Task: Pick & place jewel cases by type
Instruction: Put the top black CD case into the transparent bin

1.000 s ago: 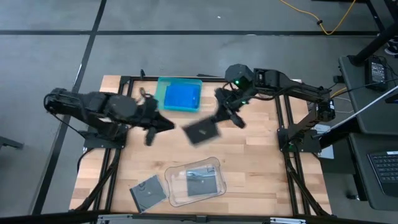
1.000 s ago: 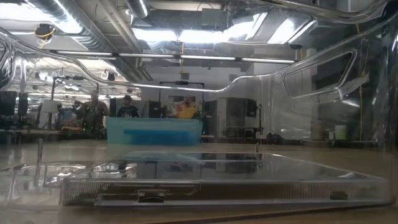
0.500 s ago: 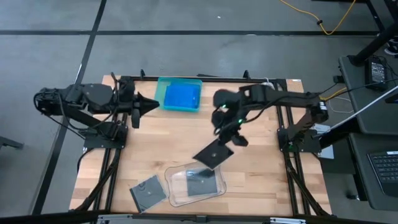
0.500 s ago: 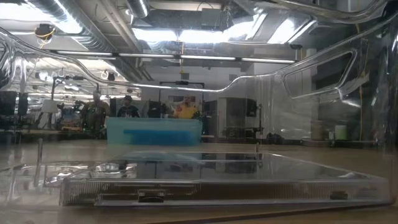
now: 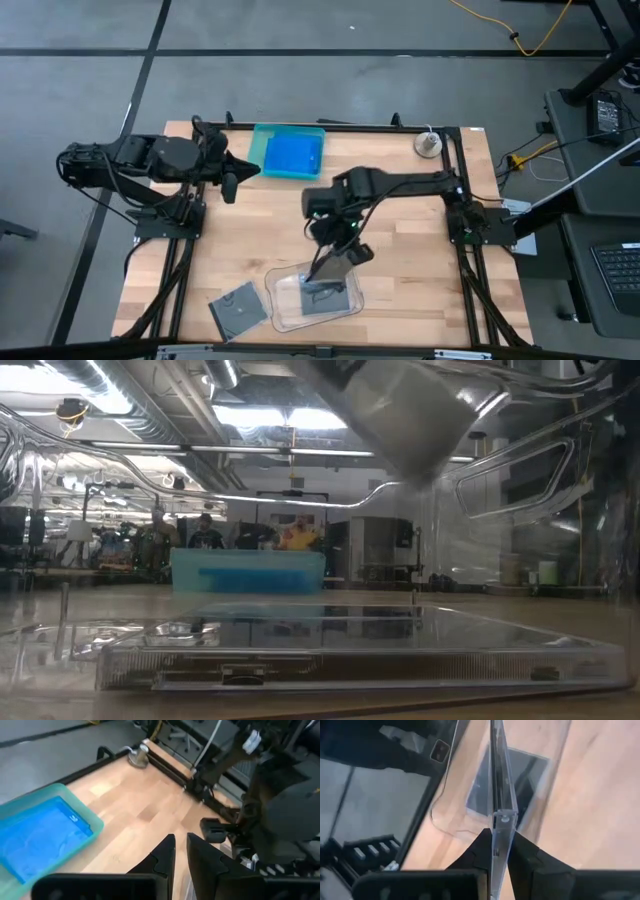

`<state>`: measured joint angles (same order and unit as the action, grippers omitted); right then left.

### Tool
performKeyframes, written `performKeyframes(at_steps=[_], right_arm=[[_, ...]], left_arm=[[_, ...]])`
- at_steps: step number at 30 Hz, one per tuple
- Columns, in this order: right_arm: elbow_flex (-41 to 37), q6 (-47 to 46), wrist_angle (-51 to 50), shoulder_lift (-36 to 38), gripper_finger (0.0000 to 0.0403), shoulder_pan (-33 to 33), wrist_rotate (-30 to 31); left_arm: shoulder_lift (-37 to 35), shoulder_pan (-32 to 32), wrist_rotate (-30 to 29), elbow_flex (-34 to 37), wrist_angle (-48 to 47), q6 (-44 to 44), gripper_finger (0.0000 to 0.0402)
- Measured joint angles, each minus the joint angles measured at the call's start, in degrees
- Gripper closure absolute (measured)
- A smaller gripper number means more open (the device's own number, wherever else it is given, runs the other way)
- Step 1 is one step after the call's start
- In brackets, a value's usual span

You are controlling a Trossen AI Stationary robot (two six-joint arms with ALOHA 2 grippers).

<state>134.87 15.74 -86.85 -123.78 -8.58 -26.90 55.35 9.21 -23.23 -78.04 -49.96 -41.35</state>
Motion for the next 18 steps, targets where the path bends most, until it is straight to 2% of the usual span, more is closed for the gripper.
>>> performKeyframes(at_steps=[2, 6, 18], right_arm=[[-2.59, -2.19, 2.66, 0.20, 0.0362, -0.55, -1.87], [-2.89, -6.34, 3.28, -0.82, 0.0362, -1.10, -6.39], [-2.87, -11.62, 5.45, -5.87, 0.0362, -2.22, -4.46]], left_arm=[[0.30, 0.00, 1.46, -0.02, -0.46, 0.91, 0.0361], [0.47, 0.02, 4.11, 0.02, -2.74, 3.63, 0.0361], [0.22, 0.07, 7.87, 0.02, -4.31, 10.26, 0.0363]])
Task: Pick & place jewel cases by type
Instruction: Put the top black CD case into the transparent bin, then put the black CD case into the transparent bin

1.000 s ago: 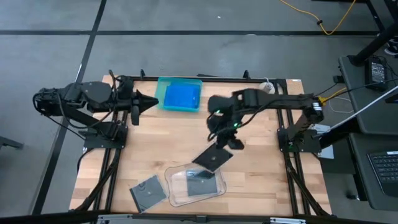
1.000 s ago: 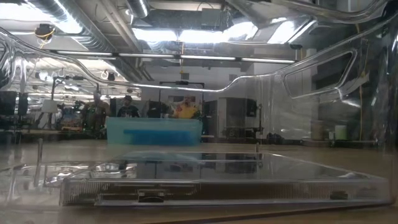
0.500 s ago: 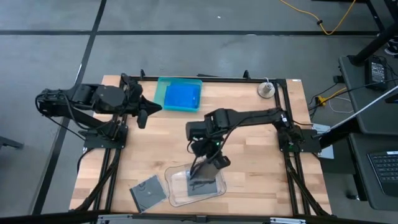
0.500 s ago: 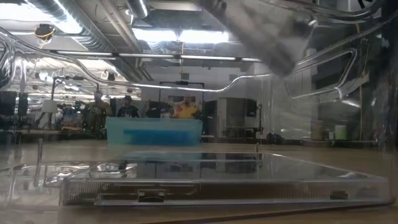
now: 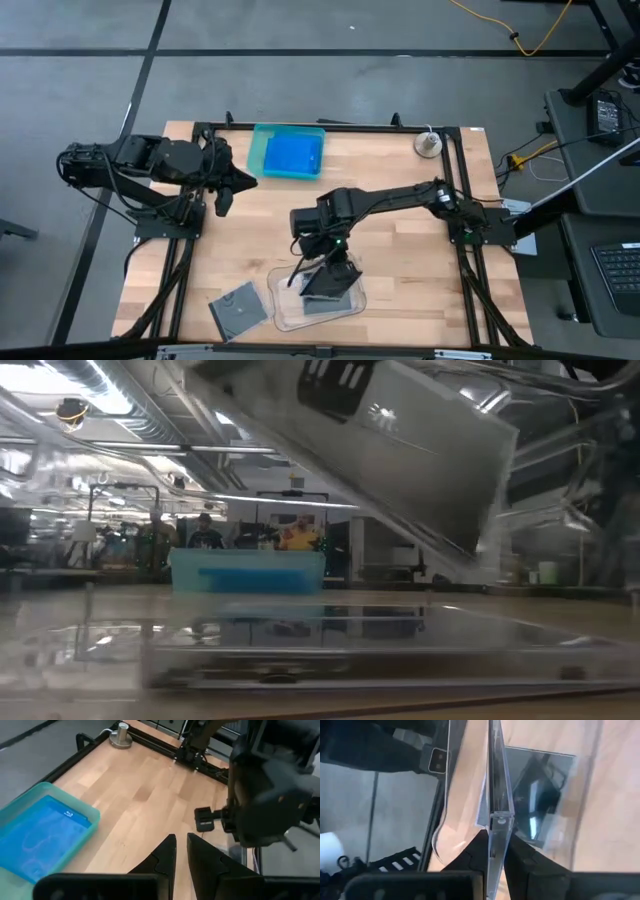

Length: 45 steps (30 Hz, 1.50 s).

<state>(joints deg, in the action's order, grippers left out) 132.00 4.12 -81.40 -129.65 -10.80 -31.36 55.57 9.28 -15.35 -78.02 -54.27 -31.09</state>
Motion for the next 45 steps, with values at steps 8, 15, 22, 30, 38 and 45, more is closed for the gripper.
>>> performKeyframes(at_steps=[8, 15, 22, 30, 38, 45], right_arm=[[0.01, -1.83, 0.64, -3.92, 0.0359, -0.40, -2.20], [0.11, -2.14, -1.15, -6.82, 0.0355, -0.31, -1.37], [0.04, -0.63, -5.49, -9.67, 0.0355, -0.34, -1.29], [0.13, -0.37, -7.70, -9.52, 0.0313, -0.34, 1.79], [2.38, -2.08, -8.52, -9.44, 0.0282, -1.23, 3.02], [2.95, -3.68, -8.58, -8.18, 0.0282, -2.65, 7.67]], left_arm=[[0.02, 0.00, 0.07, 0.00, 0.02, 3.02, 0.0363], [0.02, 0.00, 1.05, 0.00, 0.03, 3.41, 0.0364], [0.02, 0.00, 2.25, 0.00, 0.02, 4.80, 0.0364], [0.02, 0.00, 2.06, 0.00, -0.01, 5.84, 0.0362], [0.02, 0.00, 2.01, 0.00, -0.05, 6.38, 0.0366], [0.02, 0.00, 1.99, 0.00, -0.08, 6.40, 0.0362]])
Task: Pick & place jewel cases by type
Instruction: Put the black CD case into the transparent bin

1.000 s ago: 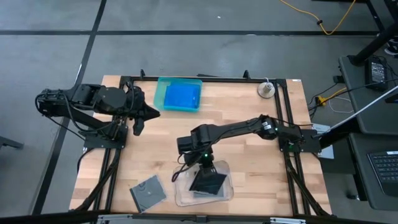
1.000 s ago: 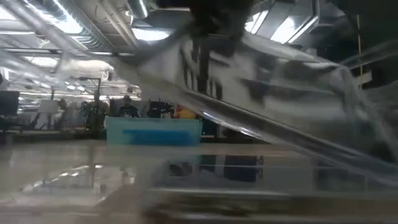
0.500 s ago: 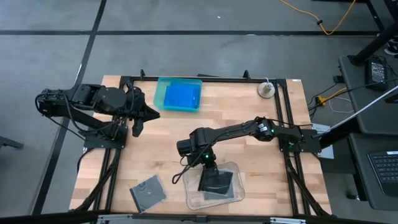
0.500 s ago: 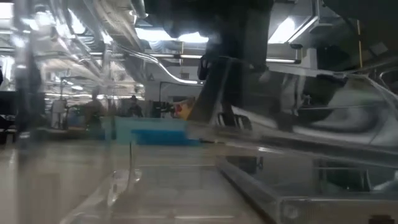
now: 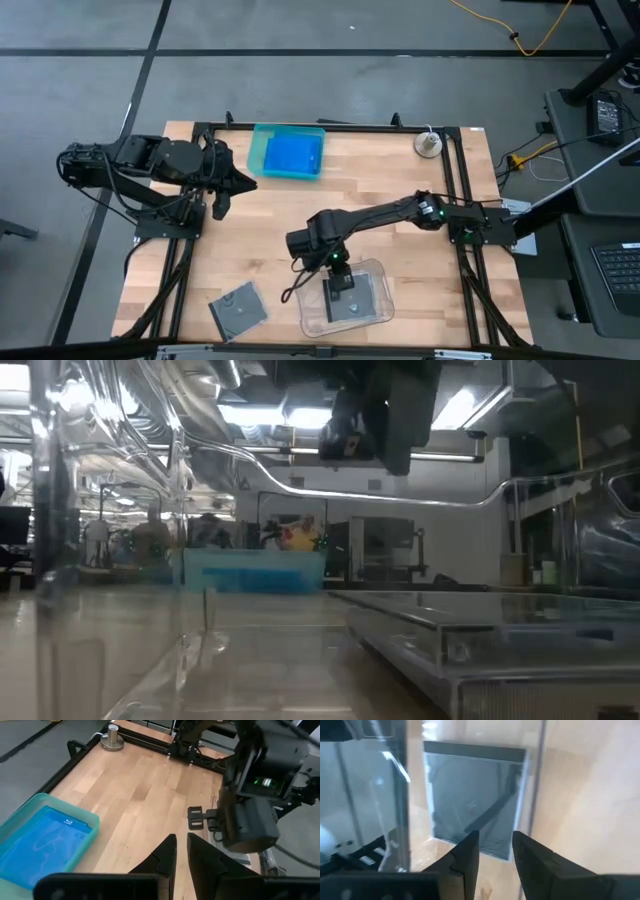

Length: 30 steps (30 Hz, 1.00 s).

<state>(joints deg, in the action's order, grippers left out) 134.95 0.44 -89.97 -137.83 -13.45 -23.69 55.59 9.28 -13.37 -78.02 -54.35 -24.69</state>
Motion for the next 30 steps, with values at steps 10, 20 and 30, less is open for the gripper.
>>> performKeyframes(at_steps=[10, 20, 30], right_arm=[[0.00, -6.69, 0.00, 9.12, 0.0281, -0.62, 22.42], [-5.87, -15.41, 5.35, 26.00, 0.0281, -1.85, 53.87], [-48.29, -10.64, 36.39, 52.52, 0.0281, -0.26, 49.77]], left_arm=[[-0.04, 2.80, 1.92, 1.82, -5.52, -7.76, 0.0366], [3.10, 21.79, -0.68, 23.59, 9.41, -30.20, 0.0370], [15.73, 37.12, -1.66, 34.32, 27.93, -44.53, 0.0370]])
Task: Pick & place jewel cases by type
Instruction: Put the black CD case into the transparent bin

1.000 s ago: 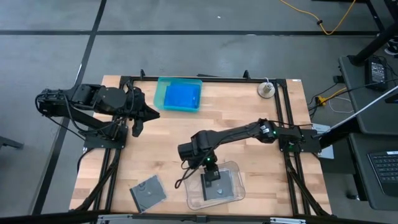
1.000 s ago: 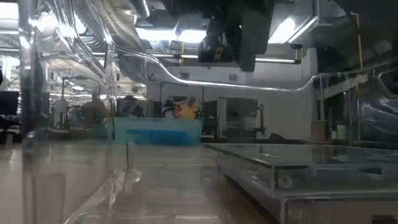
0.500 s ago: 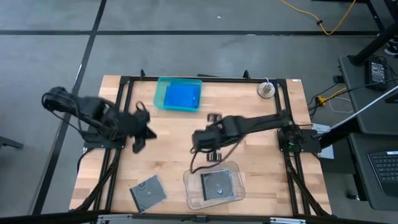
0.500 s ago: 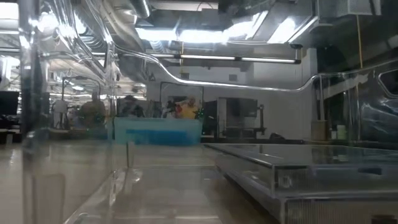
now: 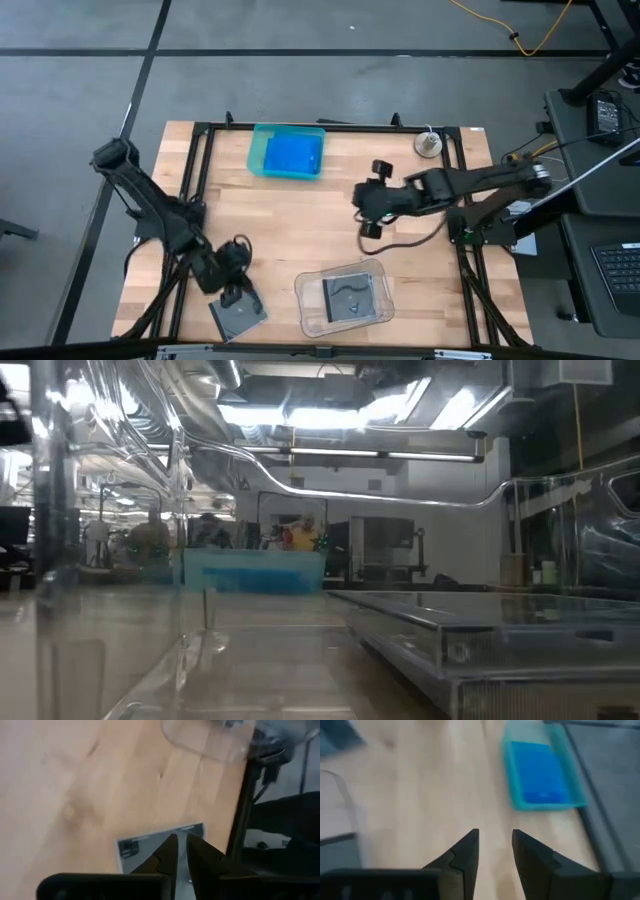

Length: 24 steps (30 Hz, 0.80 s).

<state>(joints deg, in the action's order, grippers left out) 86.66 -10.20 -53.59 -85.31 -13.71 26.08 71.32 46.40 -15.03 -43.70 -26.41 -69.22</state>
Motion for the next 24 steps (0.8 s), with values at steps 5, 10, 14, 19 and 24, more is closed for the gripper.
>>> performKeyframes(at_steps=[5, 10, 14, 19, 24], right_arm=[[-16.79, -0.52, 14.84, 12.83, 0.0281, 1.19, -5.00], [-24.82, -0.12, 19.46, 20.98, 0.0281, 1.83, -5.21], [-26.84, 0.31, 19.09, 24.56, 0.0281, 2.79, -5.22], [-26.92, 4.58, 18.98, 26.18, 0.0281, 4.20, -5.23], [-26.83, 8.69, 19.15, 26.66, 0.0281, 5.38, -5.41]], left_arm=[[6.66, 4.43, -2.17, -0.04, 3.84, -4.88, 0.0370], [13.54, 5.83, 2.27, -0.04, 11.54, -9.59, 0.0371], [17.52, 5.57, 4.96, -0.04, 15.61, -11.66, 0.0371], [20.82, 4.29, 7.40, -0.07, 14.12, -14.42, 0.0371], [22.81, 1.71, 11.78, -0.30, 13.07, -16.09, 0.0379]])
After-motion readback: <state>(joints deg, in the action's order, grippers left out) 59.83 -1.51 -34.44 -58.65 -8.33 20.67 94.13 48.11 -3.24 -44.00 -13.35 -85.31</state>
